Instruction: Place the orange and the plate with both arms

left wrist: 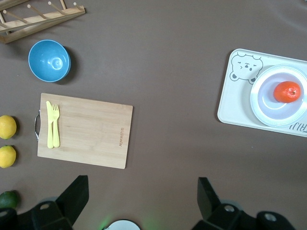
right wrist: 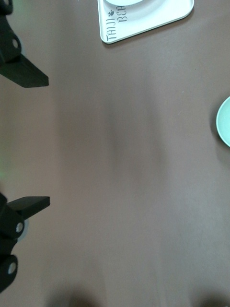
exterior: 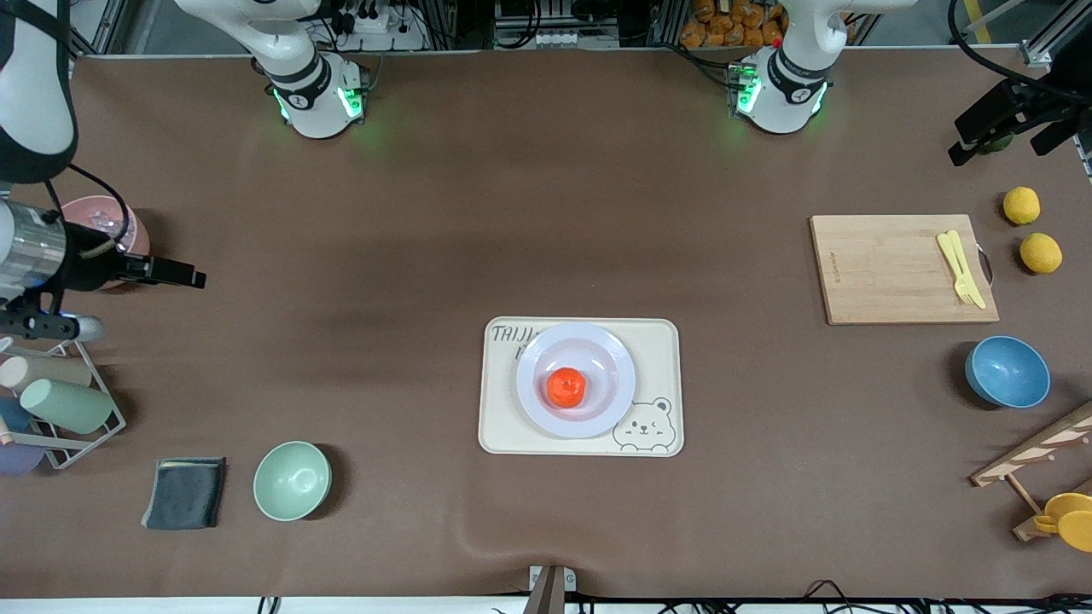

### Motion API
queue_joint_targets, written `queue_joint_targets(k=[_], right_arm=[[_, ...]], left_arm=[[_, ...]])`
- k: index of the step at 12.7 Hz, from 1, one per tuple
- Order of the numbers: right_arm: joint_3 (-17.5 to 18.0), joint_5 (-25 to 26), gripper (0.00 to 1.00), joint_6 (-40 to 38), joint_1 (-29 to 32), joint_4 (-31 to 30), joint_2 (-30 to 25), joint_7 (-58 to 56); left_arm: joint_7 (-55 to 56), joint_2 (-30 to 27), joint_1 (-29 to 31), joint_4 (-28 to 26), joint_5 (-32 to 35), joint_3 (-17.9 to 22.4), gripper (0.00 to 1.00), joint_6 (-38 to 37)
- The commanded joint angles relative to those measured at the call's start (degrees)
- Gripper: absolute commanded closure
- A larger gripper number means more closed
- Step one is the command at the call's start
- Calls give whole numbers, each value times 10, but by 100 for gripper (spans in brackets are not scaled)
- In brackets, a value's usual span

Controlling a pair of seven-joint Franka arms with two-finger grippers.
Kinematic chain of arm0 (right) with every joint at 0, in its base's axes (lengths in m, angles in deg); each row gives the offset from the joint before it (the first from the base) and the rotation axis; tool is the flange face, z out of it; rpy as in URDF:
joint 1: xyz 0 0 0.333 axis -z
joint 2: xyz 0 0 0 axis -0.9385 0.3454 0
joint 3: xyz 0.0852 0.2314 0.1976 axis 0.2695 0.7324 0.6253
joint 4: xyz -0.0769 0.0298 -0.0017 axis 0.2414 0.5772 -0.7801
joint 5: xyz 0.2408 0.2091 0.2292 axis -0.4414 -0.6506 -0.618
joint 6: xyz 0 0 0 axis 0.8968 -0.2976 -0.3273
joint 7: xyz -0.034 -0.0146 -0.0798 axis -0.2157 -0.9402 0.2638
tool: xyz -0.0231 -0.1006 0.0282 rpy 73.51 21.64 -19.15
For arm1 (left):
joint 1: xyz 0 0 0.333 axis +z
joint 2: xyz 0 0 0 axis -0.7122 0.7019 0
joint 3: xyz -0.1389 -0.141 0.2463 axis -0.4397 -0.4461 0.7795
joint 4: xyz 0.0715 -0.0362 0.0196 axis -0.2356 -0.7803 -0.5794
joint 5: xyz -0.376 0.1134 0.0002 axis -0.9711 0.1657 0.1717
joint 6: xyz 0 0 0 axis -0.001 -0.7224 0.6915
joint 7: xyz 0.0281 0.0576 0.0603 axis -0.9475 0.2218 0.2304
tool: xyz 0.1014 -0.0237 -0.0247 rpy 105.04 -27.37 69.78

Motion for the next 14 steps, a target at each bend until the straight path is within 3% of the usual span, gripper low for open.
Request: queue_joint_targets(k=[1, 6, 14], right_arm=[[17, 41, 0, -7, 5, -2, -43, 11], [26, 85, 0, -16, -31, -3, -103, 33], [35, 84, 0, -1, -11, 26, -100, 23]], left_arm=[[-14, -11, 4, -12, -12, 1, 0, 7], [-15, -10, 4, -10, -12, 1, 0, 7], [-14, -10, 7, -8, -15, 3, 0, 8]])
